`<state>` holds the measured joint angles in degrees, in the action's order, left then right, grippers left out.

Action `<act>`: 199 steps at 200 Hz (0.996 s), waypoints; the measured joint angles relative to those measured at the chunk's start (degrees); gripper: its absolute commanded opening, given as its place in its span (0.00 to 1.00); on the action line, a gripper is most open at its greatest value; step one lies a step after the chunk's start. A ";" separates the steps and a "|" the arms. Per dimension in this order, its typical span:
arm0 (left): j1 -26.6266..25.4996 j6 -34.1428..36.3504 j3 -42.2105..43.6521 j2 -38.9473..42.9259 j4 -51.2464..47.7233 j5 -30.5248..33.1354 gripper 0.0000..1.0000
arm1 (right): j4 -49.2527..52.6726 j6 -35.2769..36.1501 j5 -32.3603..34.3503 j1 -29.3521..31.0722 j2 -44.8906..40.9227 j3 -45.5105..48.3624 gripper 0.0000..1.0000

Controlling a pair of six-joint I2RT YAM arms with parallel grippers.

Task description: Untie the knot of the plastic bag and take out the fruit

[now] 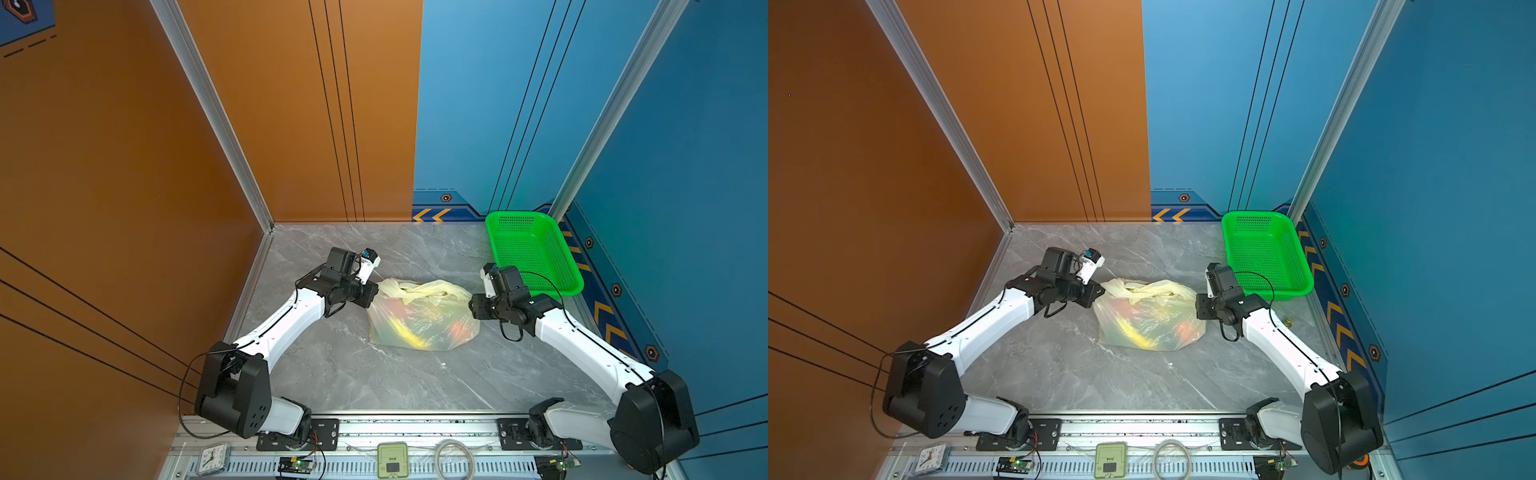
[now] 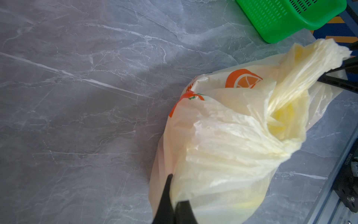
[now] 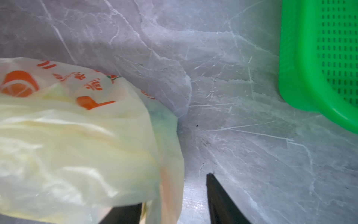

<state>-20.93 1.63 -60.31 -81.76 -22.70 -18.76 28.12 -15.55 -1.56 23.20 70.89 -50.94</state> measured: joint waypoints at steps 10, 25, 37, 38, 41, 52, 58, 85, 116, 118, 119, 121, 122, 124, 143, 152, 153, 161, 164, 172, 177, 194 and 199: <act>-0.50 0.02 -0.28 0.00 0.00 0.39 0.00 | 0.50 1.16 0.11 1.29 -1.01 -1.29 0.71; -1.18 0.07 -0.66 0.00 0.02 0.90 0.00 | 0.96 3.28 0.07 2.58 -1.73 -4.04 0.77; -1.57 0.13 -0.83 0.00 0.00 1.25 0.00 | 1.01 4.96 -0.17 3.54 -1.40 -6.69 0.81; -1.62 0.15 -0.85 0.00 0.00 1.27 0.00 | 1.03 5.09 -0.15 3.61 -1.38 -6.86 0.81; -1.66 0.26 -0.90 0.00 0.00 1.38 0.00 | 1.05 5.60 -0.15 3.80 -1.22 -7.48 0.82; -1.79 0.44 -1.05 0.02 -0.02 1.64 0.00 | 1.05 6.86 -0.59 4.70 0.17 -9.94 0.84; -1.92 0.46 -1.16 0.02 -0.02 1.68 0.00 | 1.03 7.54 -1.14 5.07 1.29 -11.28 0.84; -2.03 0.48 -1.51 0.11 -0.04 1.92 0.00 | 0.79 9.86 -3.61 5.90 8.31 -15.87 0.85; -2.03 0.46 -1.49 0.70 -0.04 2.27 0.00 | 0.76 11.28 -6.36 5.90 15.50 -18.25 0.78; -2.03 0.46 -1.49 0.79 -0.04 2.27 0.00 | 0.79 11.37 -6.49 5.90 15.87 -18.36 0.76; -2.03 0.46 -1.51 0.81 -0.04 2.27 0.00 | 0.81 11.30 -6.54 5.90 16.00 -18.40 0.75; -2.03 0.46 -1.51 0.85 -0.02 2.27 0.00 | 0.79 11.30 -6.64 5.90 16.31 -18.51 0.73; -2.03 0.48 -1.49 0.90 -0.04 2.29 0.00 | 0.79 11.37 -6.69 5.90 16.39 -18.53 0.73; -2.03 0.46 -1.49 0.98 -0.02 2.29 0.00 | 0.79 11.65 -6.78 5.90 16.72 -18.64 0.71; -2.25 0.46 -1.46 1.55 -0.04 2.71 0.00 | 0.59 11.76 -7.48 5.84 18.12 -19.19 0.54; -2.34 0.46 -1.29 1.92 0.00 2.93 0.00 | 0.42 11.37 -7.61 5.70 18.16 -19.19 0.43; -2.36 0.44 -1.29 1.97 0.00 2.93 0.00 | 0.42 11.13 -7.61 5.70 18.16 -19.19 0.41; -2.36 0.46 -1.05 2.36 0.00 3.15 0.00 | 0.11 11.02 -7.74 5.49 18.14 -19.19 0.31; -2.36 0.46 -0.94 2.54 0.00 3.23 0.00 | -0.11 11.56 -7.74 5.40 18.14 -19.19 0.27; -2.34 0.46 -0.63 2.93 0.00 3.41 0.00 | -0.37 11.13 -7.85 5.14 18.14 -19.19 0.19; -2.34 0.44 -0.46 3.13 0.00 3.58 0.00 | -0.46 11.23 -7.87 4.92 18.10 -19.19 0.13; -2.34 0.46 0.17 3.65 0.02 3.85 0.00 | -0.85 10.03 -7.91 4.22 17.35 -18.73 0.00; -2.34 0.44 0.37 3.80 0.00 4.04 0.00 | -0.98 9.60 -7.89 3.98 16.72 -18.27 0.00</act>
<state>-23.27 2.07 -59.94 -77.95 -22.70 -14.72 27.14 -5.96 -9.45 27.18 87.61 -69.21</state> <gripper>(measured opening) 0.044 0.050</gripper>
